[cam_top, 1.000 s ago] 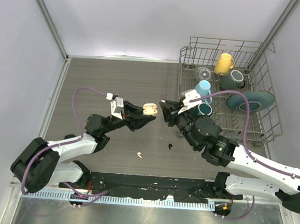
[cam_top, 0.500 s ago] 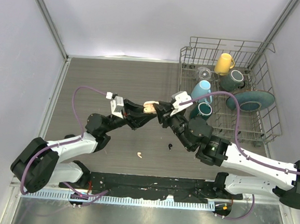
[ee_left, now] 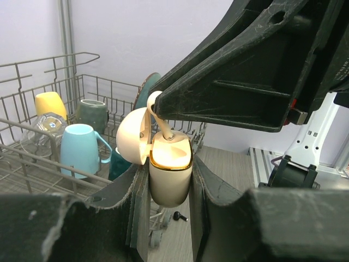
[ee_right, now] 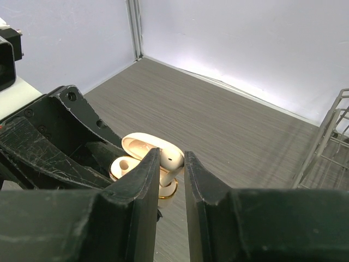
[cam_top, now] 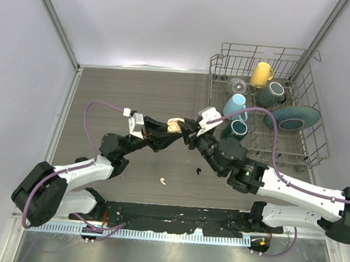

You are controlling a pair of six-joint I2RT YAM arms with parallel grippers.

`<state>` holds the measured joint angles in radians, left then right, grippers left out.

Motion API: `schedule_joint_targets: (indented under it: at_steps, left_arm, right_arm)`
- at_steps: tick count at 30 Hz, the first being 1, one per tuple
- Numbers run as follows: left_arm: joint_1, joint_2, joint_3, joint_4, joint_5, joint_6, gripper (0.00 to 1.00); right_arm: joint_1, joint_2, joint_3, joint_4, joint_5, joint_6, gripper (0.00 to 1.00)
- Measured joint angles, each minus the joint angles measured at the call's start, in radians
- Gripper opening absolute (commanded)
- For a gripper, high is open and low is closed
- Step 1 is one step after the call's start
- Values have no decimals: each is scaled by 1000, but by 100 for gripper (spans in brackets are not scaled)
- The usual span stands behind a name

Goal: Insert the wireless bluetooth earbuds into the charging case
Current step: Place the earbud in the charging case.

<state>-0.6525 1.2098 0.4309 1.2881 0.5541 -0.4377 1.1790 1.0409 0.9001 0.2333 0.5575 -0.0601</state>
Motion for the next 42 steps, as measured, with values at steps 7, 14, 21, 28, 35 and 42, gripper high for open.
schedule_joint_targets:
  at_steps: [7, 14, 21, 28, 35, 42]
  left_arm:
    - [-3, -8, 0, -7, -5, 0, 0]
    - [-6, -9, 0, -7, -11, 0, 0]
    - [-7, -9, 0, -24, -13, 0, 0]
    - [-7, -11, 0, -29, -12, 0, 0]
    - [-7, -11, 0, -38, -3, 5, 0]
    - [-7, -26, 0, -76, 0, 33, 0]
  right_arm:
    - [0, -30, -18, -2, -26, -20, 1]
    - [0, -51, -31, -3, -62, -28, 1]
    - [-1, -50, -31, -23, -103, -28, 1]
    - [-1, -50, -31, -24, -99, -38, 1]
    - [2, -50, -31, -24, -80, -71, 1]
    - [3, -50, -31, -25, -48, -112, 1]
